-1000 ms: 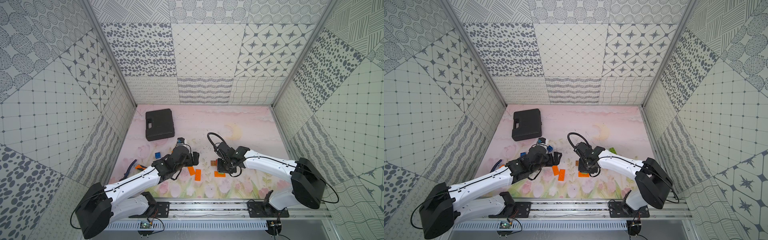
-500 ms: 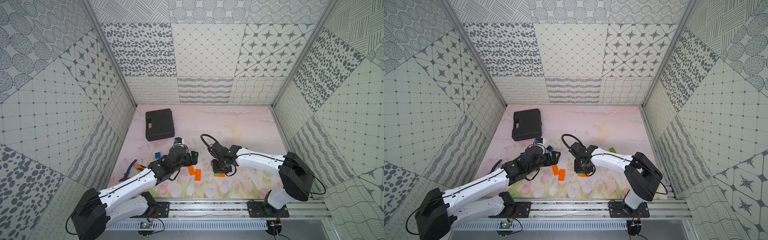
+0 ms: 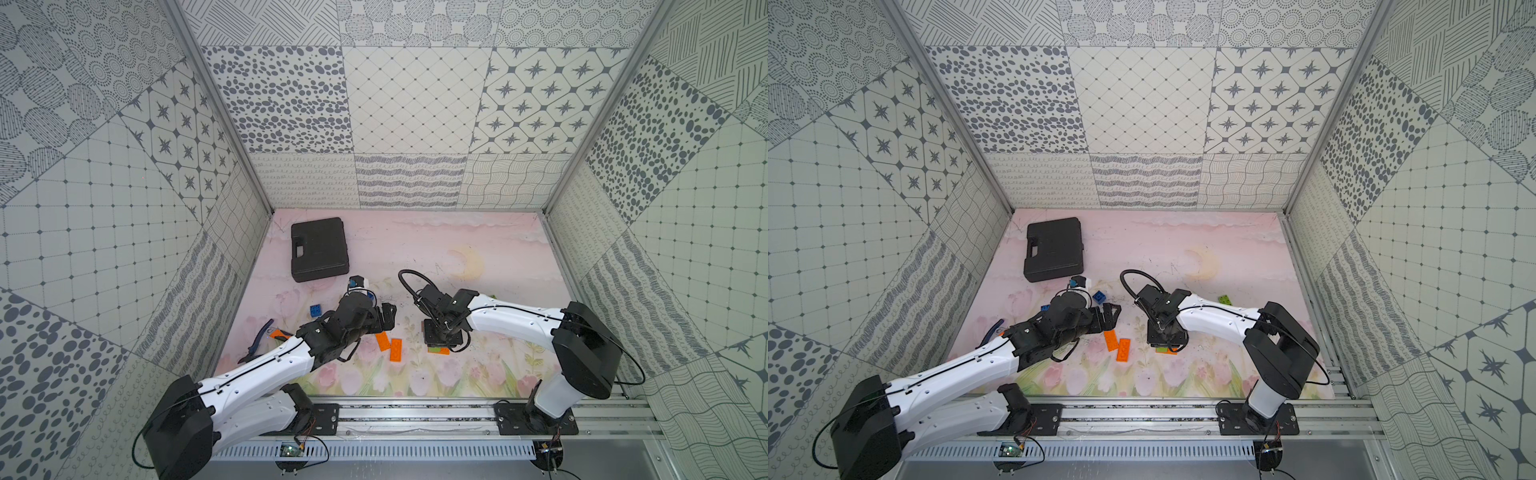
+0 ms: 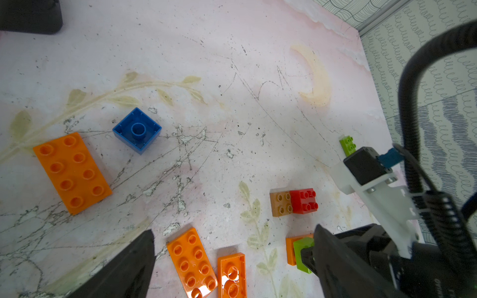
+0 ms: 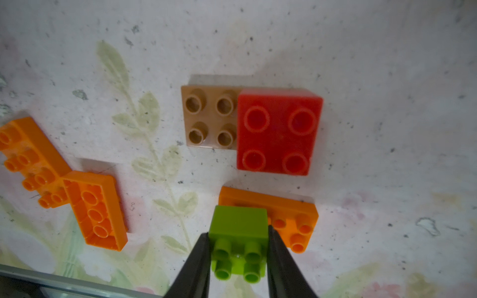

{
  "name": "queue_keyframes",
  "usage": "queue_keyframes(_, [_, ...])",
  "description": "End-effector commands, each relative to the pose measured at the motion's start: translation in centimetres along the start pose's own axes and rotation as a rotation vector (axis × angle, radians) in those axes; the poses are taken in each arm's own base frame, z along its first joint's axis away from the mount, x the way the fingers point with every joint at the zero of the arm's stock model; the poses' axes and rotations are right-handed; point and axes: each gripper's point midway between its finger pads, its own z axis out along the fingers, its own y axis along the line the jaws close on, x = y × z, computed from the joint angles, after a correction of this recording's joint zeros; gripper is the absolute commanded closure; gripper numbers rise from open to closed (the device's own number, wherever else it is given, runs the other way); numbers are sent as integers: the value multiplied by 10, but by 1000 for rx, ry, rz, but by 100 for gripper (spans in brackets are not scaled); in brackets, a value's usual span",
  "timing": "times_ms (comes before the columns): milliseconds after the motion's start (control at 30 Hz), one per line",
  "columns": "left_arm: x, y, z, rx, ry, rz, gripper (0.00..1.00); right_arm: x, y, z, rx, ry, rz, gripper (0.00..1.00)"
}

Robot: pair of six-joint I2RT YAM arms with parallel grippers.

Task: Assemble the number 5 with lego
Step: Assemble the lego brick with the lego brick.

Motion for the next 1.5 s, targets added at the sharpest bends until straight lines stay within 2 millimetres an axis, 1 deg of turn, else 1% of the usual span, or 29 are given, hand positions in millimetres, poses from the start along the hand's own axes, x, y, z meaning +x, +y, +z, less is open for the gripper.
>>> queue_keyframes(0, [-1,0,2,-1,-2,-20,1,8,-4,11,40,24,69,67])
queue_keyframes(200, [-1,0,0,-5,2,-18,1,1,-6,15,72,-12,113,66])
queue_keyframes(433, [-3,1,-1,-7,-8,-17,1,5,-16,22,112,-4,116,67])
queue_keyframes(533, [-4,-1,0,-1,-5,-13,1,13,-21,36,136,37,67,68])
queue_keyframes(667, [-3,-1,0,-4,0,-13,1,31,-41,60,232,131,16,68])
queue_keyframes(733, [-3,0,0,-8,2,-10,1,37,-47,67,250,154,19,69])
queue_keyframes(800, [-3,0,0,-12,0,-11,1,38,-45,69,225,154,30,69])
queue_keyframes(900, [-3,1,-1,-15,-2,-13,1,29,-38,59,209,124,27,68])
queue_keyframes(1000, [-4,0,-2,-10,0,-13,1,16,-23,43,161,76,8,67])
queue_keyframes(1167, [-5,-1,-3,-11,-2,-10,1,-3,-2,12,84,-2,-11,58])
queue_keyframes(1267, [-5,-1,-3,-10,-2,-9,1,-9,7,-1,45,-27,-14,55])
queue_keyframes(1467, [-5,-1,-3,-11,-2,-9,1,-13,11,-17,13,-65,-3,51])
